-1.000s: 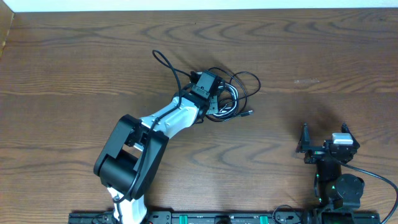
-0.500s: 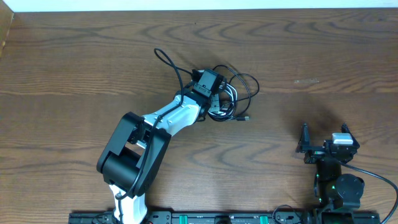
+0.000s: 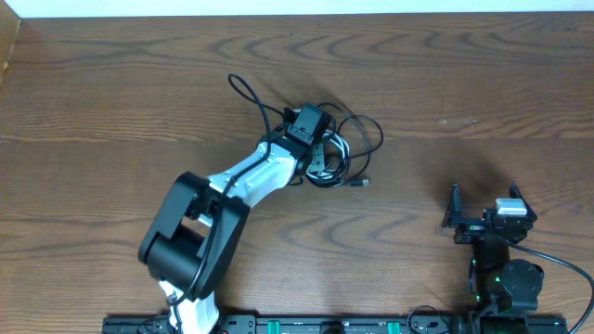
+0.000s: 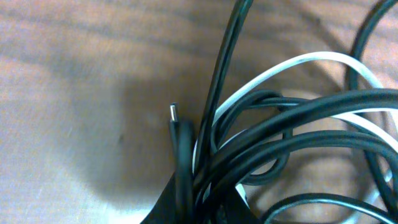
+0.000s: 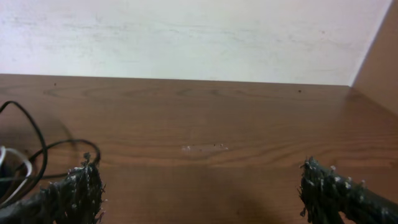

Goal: Untangle cables

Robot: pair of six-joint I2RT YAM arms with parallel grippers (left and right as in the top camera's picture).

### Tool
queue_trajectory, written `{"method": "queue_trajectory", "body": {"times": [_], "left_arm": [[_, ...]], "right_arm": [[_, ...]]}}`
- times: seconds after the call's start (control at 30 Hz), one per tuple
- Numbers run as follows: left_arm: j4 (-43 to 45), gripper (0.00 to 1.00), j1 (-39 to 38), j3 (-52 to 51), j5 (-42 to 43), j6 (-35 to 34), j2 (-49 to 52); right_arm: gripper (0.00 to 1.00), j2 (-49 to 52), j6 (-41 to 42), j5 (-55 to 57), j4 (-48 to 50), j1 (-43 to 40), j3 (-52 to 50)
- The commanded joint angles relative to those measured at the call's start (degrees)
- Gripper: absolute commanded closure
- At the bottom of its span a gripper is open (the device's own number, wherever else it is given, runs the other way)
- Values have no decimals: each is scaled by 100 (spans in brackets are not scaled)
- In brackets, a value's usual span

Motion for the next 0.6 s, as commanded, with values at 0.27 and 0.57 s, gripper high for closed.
{"method": "queue_trajectory", "body": {"times": [0.27, 0.57], "left_arm": [[-225, 92, 11, -72, 597, -636, -2157], [-208, 83, -4, -74, 601, -2640, -2376]], "right_arm": [[1, -20, -46, 48, -17, 48, -11], [1, -20, -46, 46, -20, 48, -11]]}}
